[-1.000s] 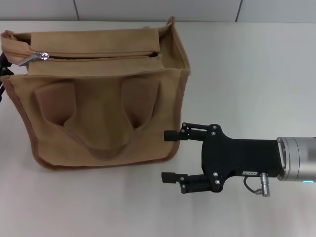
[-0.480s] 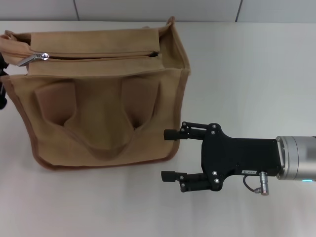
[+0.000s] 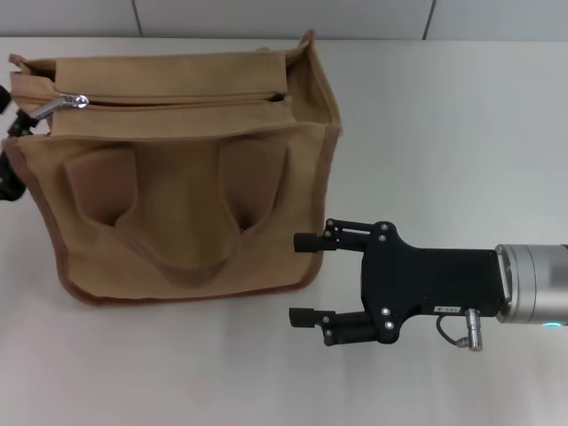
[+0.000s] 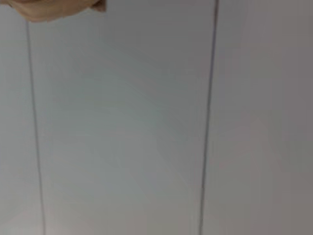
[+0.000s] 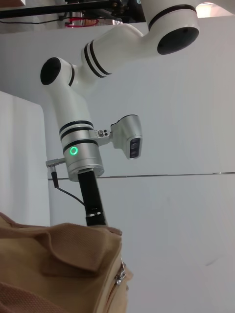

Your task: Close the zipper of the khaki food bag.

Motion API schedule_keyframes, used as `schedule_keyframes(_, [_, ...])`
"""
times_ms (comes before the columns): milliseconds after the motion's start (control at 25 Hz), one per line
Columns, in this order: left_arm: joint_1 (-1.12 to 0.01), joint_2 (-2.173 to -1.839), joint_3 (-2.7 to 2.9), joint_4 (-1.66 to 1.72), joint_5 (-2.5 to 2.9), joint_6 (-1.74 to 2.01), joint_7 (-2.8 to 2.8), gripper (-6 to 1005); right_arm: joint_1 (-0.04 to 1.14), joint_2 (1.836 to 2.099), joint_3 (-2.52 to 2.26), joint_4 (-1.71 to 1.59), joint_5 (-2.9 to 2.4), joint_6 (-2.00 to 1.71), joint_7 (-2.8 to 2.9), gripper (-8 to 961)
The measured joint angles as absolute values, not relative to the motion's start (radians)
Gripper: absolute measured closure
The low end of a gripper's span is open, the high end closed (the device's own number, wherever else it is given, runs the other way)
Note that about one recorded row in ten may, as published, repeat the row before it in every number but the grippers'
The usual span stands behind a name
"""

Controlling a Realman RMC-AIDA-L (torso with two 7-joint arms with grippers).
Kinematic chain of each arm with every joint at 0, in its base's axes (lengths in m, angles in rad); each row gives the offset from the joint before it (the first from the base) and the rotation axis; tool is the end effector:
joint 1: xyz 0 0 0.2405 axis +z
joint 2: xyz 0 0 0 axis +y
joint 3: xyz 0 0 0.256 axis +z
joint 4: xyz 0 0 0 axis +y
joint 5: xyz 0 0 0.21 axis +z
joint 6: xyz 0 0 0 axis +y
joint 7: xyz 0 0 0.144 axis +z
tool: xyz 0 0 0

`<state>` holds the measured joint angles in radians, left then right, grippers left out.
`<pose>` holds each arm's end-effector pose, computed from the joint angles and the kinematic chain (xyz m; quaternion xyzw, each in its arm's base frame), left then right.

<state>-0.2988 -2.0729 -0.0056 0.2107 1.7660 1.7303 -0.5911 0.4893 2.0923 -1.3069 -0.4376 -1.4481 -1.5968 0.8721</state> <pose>-0.3375 0.2498 0.0378 -0.7373 -0.1514 -0.4288 0.4996 0.2200 0.2724 -0.0726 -0.9407 0.0153 0.3376 0.0288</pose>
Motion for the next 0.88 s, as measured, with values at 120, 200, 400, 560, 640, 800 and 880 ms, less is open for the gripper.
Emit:
schedule_keyframes(120, [-0.301, -2.075, -0.064, 0.179, 1.759, 1.752, -0.558, 765, 0.489, 2.092, -1.309, -0.434, -1.448, -1.597, 0.872, 171])
schedule_keyframes(200, [-0.298, -2.075, -0.079, 0.155, 1.758, 1.766, -0.519, 644, 0.489, 2.092, -1.308, -0.430, -1.448, -1.597, 0.872, 171])
schedule_keyframes(400, [-0.286, -2.075, -0.085, 0.121, 1.758, 1.796, -0.448, 343, 0.489, 2.092, -1.305, -0.427, -1.448, -1.597, 0.871, 171])
schedule_keyframes(560, [-0.281, -2.074, -0.076, 0.117, 1.763, 1.788, -0.451, 344, 0.489, 2.092, -1.305, -0.426, -1.448, -1.597, 0.871, 170])
schedule_keyframes(640, [-0.279, -2.074, -0.073, 0.116, 1.765, 1.778, -0.452, 344, 0.489, 2.092, -1.306, -0.425, -1.448, -1.597, 0.871, 170])
schedule_keyframes(800, [-0.278, -2.075, -0.069, 0.103, 1.766, 1.771, -0.447, 345, 0.489, 2.092, -1.306, -0.429, -1.448, -1.597, 0.871, 170])
schedule_keyframes(880, [-0.280, -2.075, -0.068, 0.101, 1.766, 1.772, -0.451, 346, 0.493, 2.092, -1.306, -0.429, -1.448, -1.597, 0.871, 170])
